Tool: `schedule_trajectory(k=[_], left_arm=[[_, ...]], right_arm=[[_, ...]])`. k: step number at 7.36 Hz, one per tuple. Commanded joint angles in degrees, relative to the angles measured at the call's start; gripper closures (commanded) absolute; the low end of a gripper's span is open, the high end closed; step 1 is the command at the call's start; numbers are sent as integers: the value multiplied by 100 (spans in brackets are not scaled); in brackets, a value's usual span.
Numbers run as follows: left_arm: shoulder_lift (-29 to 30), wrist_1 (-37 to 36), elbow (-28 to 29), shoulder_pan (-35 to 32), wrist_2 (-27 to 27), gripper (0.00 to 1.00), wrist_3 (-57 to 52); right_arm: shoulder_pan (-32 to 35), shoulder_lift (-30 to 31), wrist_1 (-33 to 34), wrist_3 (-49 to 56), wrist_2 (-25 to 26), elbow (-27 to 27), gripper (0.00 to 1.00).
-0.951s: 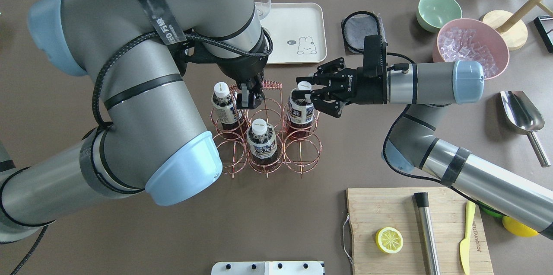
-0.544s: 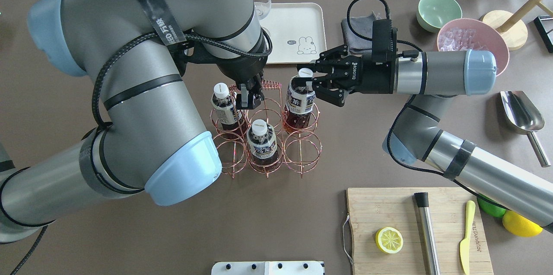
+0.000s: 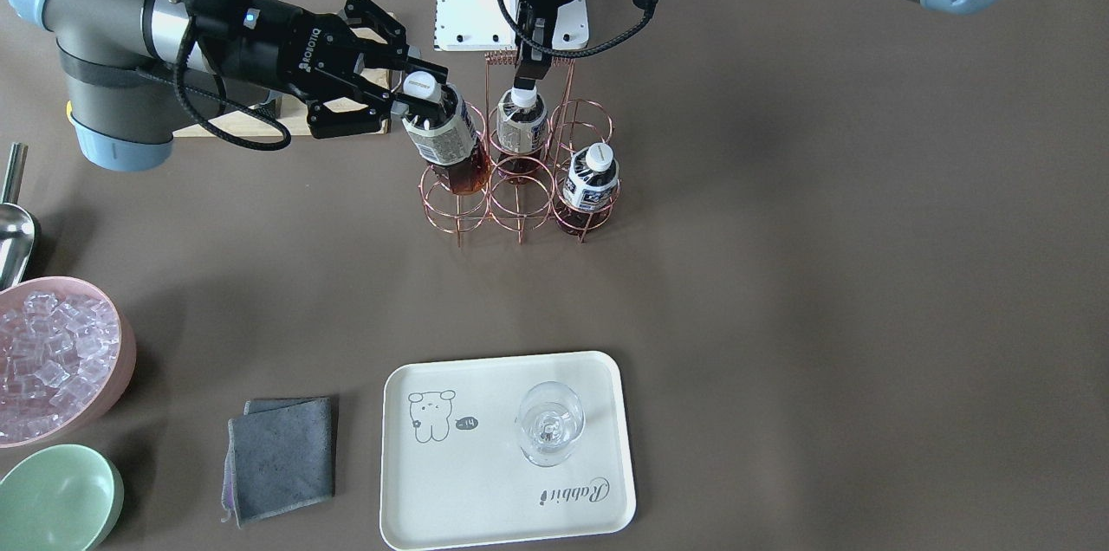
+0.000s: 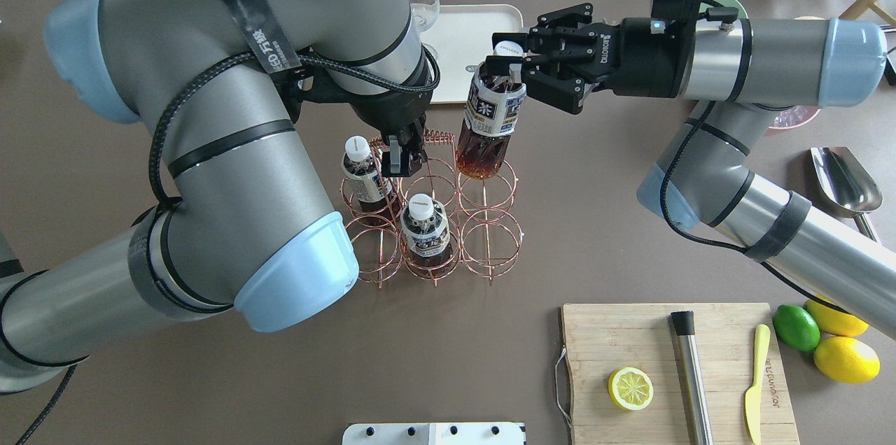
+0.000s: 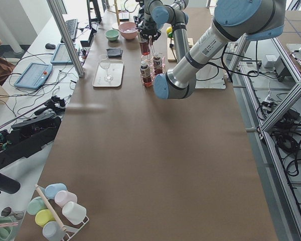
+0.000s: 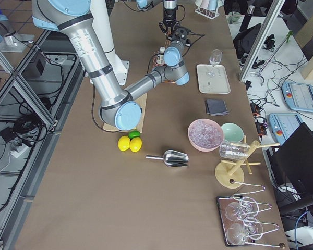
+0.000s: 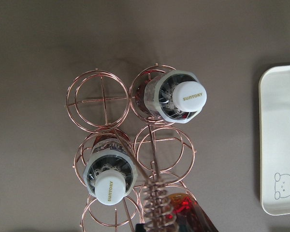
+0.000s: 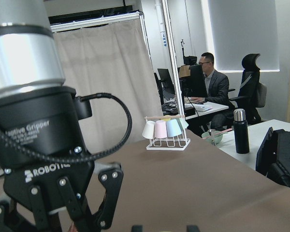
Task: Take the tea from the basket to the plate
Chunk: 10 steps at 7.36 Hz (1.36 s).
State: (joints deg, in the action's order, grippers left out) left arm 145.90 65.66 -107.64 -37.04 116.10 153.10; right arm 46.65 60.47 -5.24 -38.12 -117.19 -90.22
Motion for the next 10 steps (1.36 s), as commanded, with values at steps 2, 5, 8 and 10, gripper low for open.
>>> schedule_trajectory(k=[2,5,8,10], left_arm=[[-18,0,-2,-5,0,100,-8],[-253,-105,-290,-450,61,100,-183],[-666,-632,-529,-1251,149,100,-781],[-1193,-633,-486,-2250,325,100,-1209]], right_arm=[[800,-18,664,-99,-14,-374,100],[1398,-876,779,207,378,1177,100],[1250,-1396,788,612,1791,2549,100],[1014,-1608,788,578,2452,3071,100]])
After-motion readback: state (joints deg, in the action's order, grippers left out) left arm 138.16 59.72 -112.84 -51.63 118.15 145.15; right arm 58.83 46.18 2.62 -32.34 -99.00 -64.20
